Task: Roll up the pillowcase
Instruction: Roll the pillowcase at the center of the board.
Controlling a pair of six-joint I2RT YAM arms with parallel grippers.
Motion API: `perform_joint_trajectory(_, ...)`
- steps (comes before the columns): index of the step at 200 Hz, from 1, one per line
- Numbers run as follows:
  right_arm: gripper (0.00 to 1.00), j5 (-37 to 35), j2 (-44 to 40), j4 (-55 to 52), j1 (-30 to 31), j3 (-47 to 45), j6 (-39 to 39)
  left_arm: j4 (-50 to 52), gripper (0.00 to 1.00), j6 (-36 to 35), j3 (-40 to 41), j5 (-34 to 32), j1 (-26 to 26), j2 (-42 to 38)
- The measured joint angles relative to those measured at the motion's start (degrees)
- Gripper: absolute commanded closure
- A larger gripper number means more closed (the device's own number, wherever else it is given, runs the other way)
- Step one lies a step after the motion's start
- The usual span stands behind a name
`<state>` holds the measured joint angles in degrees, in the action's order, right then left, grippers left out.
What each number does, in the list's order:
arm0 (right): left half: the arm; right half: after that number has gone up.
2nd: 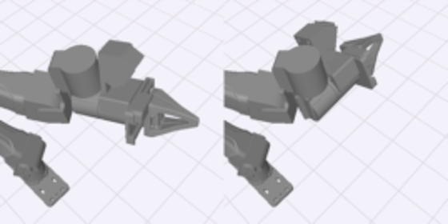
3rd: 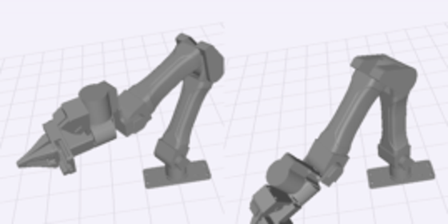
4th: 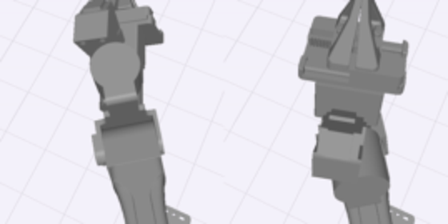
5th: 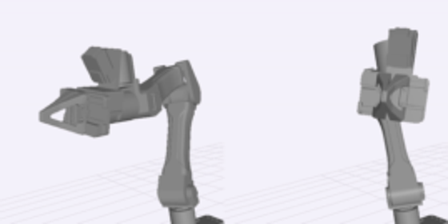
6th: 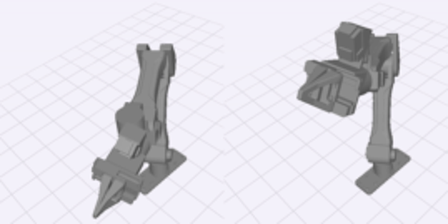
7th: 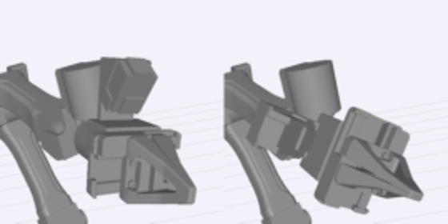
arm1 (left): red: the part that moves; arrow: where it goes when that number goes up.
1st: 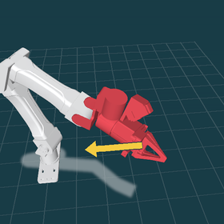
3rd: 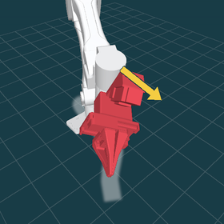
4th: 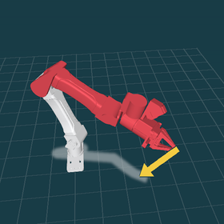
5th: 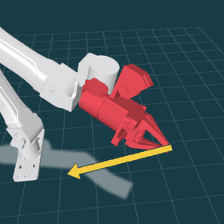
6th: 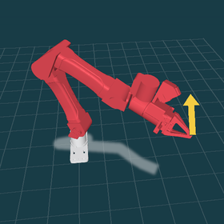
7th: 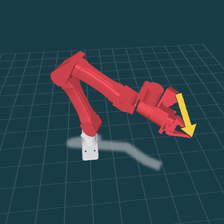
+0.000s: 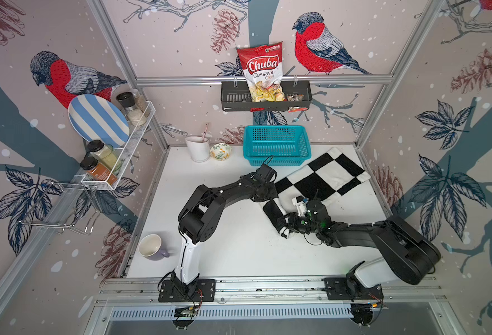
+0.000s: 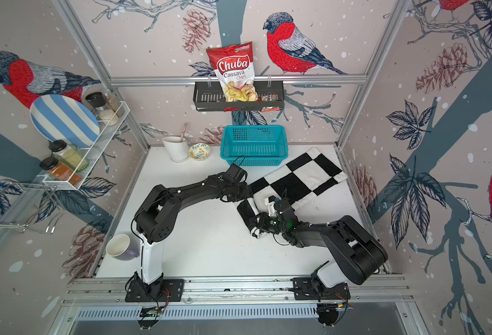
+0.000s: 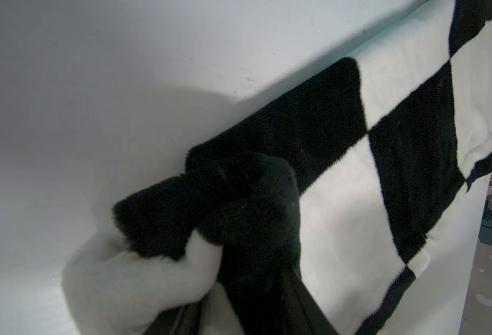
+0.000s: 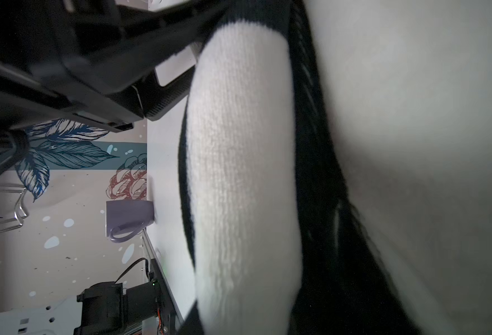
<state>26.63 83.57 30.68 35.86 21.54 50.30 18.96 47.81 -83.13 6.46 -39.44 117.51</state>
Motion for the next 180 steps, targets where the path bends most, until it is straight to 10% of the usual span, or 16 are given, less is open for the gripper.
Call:
perform_joint_trajectory(26,0.25,-6.9,-5.9,-10.6,1.0,3.1,-4.4,0.4,0.55,0.2,-0.5,-0.4,-0.2,0.5)
perform_joint_trajectory(99,0.31,-36.9,-16.4,-35.7,16.3,13.2,-17.7,0.5,0.55,0.2,-0.6,-0.5,-0.4,0.6)
perform_joint_trajectory(180,0.24,-60.1,4.5,-41.4,30.8,22.1,-28.0,0.4,0.55,0.2,-0.6,-0.4,-0.4,0.8)
